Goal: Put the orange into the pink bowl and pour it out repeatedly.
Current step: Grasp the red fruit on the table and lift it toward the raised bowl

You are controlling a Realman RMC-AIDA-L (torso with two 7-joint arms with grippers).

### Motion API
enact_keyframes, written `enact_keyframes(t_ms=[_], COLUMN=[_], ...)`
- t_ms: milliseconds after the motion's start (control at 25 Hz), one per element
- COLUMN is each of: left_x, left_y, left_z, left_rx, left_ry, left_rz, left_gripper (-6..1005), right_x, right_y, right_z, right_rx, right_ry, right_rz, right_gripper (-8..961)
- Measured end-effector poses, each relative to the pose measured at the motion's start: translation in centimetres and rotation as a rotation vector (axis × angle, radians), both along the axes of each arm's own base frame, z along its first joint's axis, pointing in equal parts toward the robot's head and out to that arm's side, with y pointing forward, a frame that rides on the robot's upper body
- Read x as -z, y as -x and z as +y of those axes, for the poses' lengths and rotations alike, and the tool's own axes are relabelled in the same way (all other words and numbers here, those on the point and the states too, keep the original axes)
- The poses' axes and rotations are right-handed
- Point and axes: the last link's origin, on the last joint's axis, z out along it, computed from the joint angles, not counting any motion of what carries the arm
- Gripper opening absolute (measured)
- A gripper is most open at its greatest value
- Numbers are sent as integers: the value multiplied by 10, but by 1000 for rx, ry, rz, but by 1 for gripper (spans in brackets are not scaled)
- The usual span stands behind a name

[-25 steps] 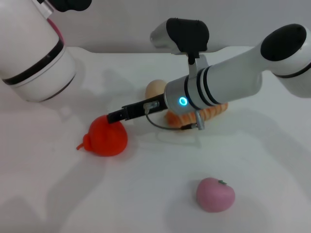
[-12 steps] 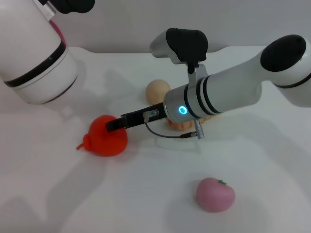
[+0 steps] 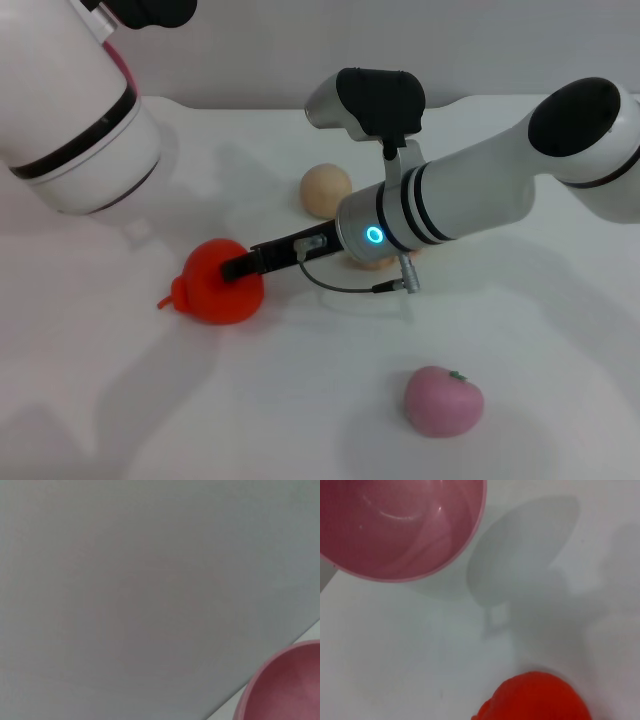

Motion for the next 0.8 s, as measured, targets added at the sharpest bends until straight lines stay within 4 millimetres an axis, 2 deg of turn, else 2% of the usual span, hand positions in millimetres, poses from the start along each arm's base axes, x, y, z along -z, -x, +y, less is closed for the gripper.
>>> enact_keyframes(t_ms=[400, 640, 720, 800], left_x=[1, 1, 1, 1], left_y=[2, 2, 2, 3], left_z=[0, 0, 0, 0], left_rx=[-6, -6, -7, -7], left_ry=[6, 7, 8, 8], left_rz=[-5, -5, -5, -6], left_gripper=[44, 44, 44, 44], right_x=[0, 0, 0, 0], right_y=[-5, -4, -3, -3], right_z=[-1, -1, -2, -2], right_rx=[24, -32, -43, -50], right_ry=[-12, -10, -8, -8], right_rz=[6, -3, -2, -4], right_gripper=[670, 481, 232, 197])
